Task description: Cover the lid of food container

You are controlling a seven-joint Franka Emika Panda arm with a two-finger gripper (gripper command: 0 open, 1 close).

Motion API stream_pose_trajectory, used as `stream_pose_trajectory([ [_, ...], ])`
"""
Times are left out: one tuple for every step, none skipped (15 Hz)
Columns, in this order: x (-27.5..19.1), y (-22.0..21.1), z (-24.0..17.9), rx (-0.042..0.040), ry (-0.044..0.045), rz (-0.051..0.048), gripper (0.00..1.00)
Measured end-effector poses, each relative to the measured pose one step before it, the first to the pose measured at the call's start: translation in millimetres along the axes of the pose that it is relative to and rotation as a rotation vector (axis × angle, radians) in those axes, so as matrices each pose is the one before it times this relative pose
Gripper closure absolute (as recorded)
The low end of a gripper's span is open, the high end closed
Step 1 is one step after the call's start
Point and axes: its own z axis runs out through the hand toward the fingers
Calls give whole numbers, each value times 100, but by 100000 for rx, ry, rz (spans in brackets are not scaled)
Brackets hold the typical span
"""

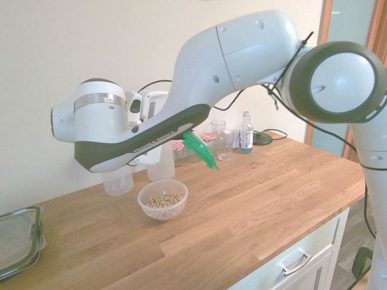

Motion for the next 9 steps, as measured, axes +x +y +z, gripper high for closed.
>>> stream_pose_trajectory([
  [-257, -768, -444, 71, 1279, -369, 100],
  [-430, -693, -311, -430, 1328, -328, 100],
  [-691, -634, -439, -538, 1657, -721, 100],
  [-648, -588, -524, -75, 2192, -737, 100],
  [-571, -542, -637, 184, 2638, -618, 100],
  [-584, -650, -683, 236, 2427, -865, 100],
  [-498, -597, -548, 158, 2150, -610, 100],
  [-541, -577, -566, 226, 1728, -373, 100],
  [-641, -531, -584, 217, 1559, -535, 100],
])
